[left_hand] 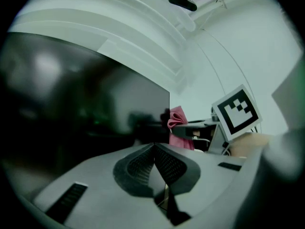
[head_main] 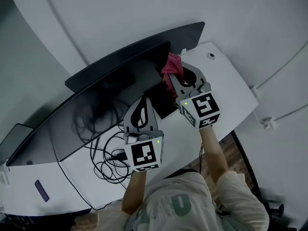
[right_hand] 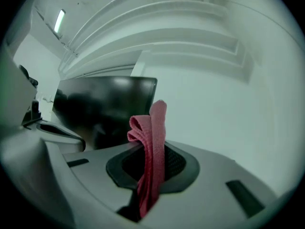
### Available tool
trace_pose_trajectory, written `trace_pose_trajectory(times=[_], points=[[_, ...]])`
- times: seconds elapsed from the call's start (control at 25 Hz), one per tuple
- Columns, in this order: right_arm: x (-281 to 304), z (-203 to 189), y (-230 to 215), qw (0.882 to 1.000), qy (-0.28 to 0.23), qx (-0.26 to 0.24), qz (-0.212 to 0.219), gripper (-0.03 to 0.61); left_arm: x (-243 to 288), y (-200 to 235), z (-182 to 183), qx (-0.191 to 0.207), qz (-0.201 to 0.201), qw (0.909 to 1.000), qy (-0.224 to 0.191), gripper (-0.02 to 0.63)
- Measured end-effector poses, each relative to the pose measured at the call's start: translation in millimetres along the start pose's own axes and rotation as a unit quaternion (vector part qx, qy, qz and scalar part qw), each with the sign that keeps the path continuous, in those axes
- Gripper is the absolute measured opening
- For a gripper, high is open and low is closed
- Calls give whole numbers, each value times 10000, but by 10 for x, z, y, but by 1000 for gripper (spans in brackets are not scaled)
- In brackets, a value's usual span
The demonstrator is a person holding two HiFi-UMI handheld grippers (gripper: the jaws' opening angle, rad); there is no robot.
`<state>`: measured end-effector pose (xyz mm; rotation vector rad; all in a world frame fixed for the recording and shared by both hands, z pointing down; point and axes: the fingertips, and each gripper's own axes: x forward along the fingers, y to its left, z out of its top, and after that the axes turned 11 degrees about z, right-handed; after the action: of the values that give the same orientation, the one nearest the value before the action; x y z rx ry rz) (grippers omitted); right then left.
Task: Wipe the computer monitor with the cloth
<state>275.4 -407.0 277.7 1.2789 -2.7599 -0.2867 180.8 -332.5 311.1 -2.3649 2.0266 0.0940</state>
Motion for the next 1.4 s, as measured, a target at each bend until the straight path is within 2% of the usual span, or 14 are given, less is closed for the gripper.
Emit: trace_pose_trajectory(times=[0.2,0.36,0.68,0.88,1.0,1.2,1.4], points=[[-56,538,-104,9986,-234,-467,-125,54,-55,25,294,61,-15,9997,-223,15],[-97,820,-149,9966,-357,-702,-236,54,-108,61,518,97,-23,9990,-433,15],[-153,973,-122,9947,-309,-893,-411,54,-235,116,686,202,-81,9981,-568,15],[-312,1189,-170,9917,-641,-882,-677,54,-348,191,768,216,-70,9974,-682,15],[-345,1365,-112,9898,-703,-1095,-585,54,-413,203,787,286,-74,9973,-679,15],[-209,1436,21,9897,-464,-1318,-298,54,-534,178,906,233,-163,9958,-864,15],[-126,1427,51,9943,-243,-1036,53,54,-670,191,859,294,-221,9962,-786,15]])
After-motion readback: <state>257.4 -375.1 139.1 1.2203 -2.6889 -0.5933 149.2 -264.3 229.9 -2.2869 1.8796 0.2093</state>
